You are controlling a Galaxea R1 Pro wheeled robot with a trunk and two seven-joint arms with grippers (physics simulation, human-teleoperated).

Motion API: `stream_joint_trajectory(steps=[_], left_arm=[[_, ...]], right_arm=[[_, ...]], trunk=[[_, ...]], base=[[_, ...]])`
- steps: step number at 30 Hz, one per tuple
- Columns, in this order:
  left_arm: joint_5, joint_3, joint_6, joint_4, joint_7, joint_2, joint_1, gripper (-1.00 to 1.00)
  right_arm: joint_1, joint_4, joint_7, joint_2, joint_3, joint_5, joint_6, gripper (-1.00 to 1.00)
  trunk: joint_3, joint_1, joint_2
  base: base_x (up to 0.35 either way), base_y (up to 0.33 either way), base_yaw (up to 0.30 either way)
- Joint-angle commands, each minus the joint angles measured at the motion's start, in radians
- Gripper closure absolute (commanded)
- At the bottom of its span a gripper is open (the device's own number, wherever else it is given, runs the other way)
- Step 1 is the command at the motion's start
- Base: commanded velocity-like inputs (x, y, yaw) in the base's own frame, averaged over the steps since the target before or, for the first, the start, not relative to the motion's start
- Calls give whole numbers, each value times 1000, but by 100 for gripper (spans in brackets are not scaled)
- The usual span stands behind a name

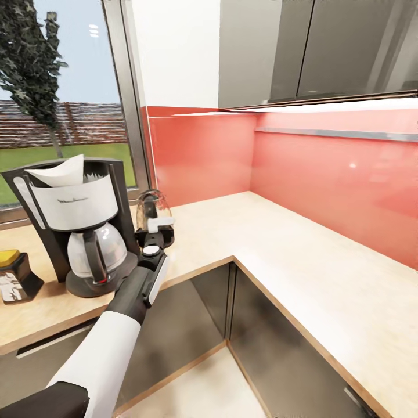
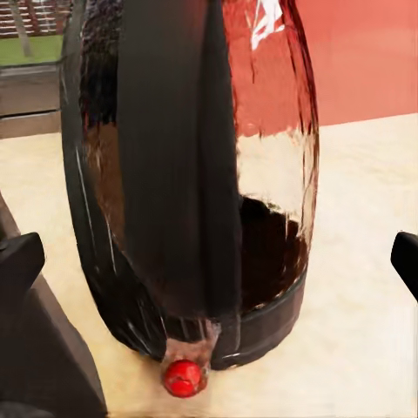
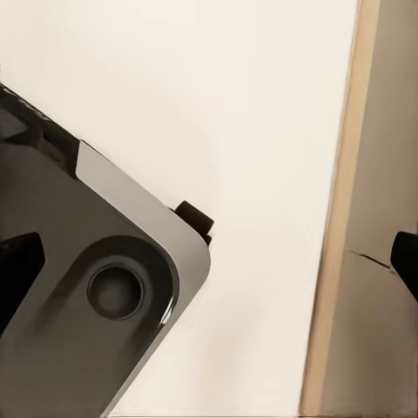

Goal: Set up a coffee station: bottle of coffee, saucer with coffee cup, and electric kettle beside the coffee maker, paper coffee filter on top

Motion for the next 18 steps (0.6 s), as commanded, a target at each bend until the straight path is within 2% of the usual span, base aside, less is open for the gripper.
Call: stream_joint_trajectory(steps=[1,18], left_arm=[[-4,-2,7,-1,4,0,-1,-100],[-4,-2,8,-2,4,0,-1,-100]], right_arm=[[0,-1,8,0,-8,2,-2,-100],[0,-1,8,0,-8,2,-3,-100]], trunk=[[-1,0,-1],[-1,0,-1]], base=[[-115,-1,0],[-160,-1,0]])
